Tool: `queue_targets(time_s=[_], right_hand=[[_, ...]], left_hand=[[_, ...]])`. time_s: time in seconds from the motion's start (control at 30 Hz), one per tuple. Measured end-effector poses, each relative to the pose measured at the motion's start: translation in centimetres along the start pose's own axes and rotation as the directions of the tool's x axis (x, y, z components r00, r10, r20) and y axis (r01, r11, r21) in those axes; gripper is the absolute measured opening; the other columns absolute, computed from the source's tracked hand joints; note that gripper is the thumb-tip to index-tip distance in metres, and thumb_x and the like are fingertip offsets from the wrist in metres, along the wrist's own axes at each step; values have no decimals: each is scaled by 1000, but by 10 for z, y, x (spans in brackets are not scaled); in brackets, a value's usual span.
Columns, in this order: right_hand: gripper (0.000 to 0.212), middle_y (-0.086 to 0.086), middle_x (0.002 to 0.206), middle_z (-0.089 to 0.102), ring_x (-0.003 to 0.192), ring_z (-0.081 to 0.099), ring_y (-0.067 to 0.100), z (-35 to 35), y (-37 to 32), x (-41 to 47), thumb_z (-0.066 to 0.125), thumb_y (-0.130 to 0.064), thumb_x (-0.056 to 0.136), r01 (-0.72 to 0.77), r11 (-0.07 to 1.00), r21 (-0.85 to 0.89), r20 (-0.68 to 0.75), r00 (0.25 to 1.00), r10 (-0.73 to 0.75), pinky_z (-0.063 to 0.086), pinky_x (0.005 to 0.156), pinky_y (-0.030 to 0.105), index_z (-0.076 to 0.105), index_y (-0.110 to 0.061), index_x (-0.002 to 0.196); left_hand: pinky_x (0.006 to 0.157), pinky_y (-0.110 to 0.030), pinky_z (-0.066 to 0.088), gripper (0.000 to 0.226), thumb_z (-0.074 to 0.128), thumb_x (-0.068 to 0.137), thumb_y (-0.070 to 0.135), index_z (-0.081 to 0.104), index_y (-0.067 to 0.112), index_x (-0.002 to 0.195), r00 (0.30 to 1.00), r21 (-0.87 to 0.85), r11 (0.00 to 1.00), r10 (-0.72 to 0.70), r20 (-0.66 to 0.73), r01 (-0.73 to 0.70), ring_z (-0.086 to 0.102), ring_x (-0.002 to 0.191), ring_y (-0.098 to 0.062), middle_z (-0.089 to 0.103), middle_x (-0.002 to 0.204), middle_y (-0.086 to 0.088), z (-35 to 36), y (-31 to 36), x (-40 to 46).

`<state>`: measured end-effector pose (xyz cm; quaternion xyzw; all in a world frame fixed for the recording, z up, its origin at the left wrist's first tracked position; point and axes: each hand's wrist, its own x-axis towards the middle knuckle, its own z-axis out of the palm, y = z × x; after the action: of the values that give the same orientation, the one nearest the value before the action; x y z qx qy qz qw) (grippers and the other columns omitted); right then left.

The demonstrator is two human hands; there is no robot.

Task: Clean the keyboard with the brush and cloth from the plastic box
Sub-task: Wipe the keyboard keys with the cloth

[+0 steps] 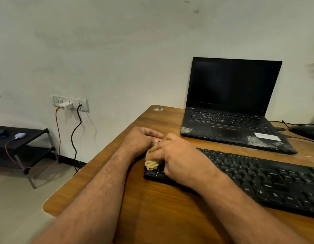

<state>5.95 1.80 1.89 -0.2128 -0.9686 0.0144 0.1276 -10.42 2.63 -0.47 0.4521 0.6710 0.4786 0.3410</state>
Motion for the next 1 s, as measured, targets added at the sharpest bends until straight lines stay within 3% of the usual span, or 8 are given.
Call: queue_targets(time_s=[0.1,0.23,0.33,0.5,0.63,0.73,0.87,1.0], right_hand=[[47,-24,125,63,93,39,8,-3,5,4,54,-7,91,-66,998,-21,-36,997,66,43,89,29,69,-42,118],[45,-20,121,68,99,37,-19,-8,0,-5,58,-3,89,21,993,118,-3,1000,-21,25,97,4,73,-35,115],[49,-18,119,66,94,38,6,6,10,4,56,-9,89,-143,989,28,-44,989,144,43,96,31,67,-45,121],[49,-17,121,66,94,37,9,-2,27,8,55,-7,89,-291,956,41,-183,938,294,42,95,30,66,-40,124],[49,-11,99,68,95,44,10,-1,30,9,56,-6,89,-346,935,82,-87,932,352,46,98,34,70,-44,117],[47,1,97,66,98,51,17,-6,32,12,51,-4,91,-438,898,38,-138,888,439,48,91,35,71,-38,118],[42,-11,104,71,96,53,7,-8,26,7,56,-8,88,-311,933,183,-73,942,329,48,98,34,74,-40,109],[45,-6,105,72,102,54,15,-7,27,5,56,-10,88,-376,924,72,-151,912,383,48,95,36,71,-41,116]], left_hand=[[80,-37,61,19,67,83,3,79,18,87,1000,19,1000,3,-15,-3,73,88,-18,78,86,0,0,-1,1],[72,-29,58,20,65,85,0,78,15,90,1000,2,1000,3,1,-3,72,84,-16,78,84,-1,0,1,0],[80,-33,58,19,67,83,0,79,13,89,1000,-7,1000,-7,-5,7,71,86,-17,78,86,-3,0,1,1],[66,-28,57,22,61,85,-6,76,9,88,999,-74,996,-43,5,44,65,64,-13,75,81,-10,2,0,2],[65,-24,56,22,61,87,-4,76,9,94,999,-84,995,-44,18,45,67,72,-12,77,86,-9,1,0,4],[66,-23,56,23,60,88,-5,76,9,96,999,-89,995,-47,8,48,66,74,-11,77,90,-9,3,-1,4],[61,-21,55,23,58,88,-6,76,7,96,998,-66,996,-56,20,57,64,67,-10,75,85,-9,1,2,2],[66,-26,55,31,51,88,-9,75,8,94,986,-70,984,-159,52,163,66,67,-12,76,87,-8,3,14,3]])
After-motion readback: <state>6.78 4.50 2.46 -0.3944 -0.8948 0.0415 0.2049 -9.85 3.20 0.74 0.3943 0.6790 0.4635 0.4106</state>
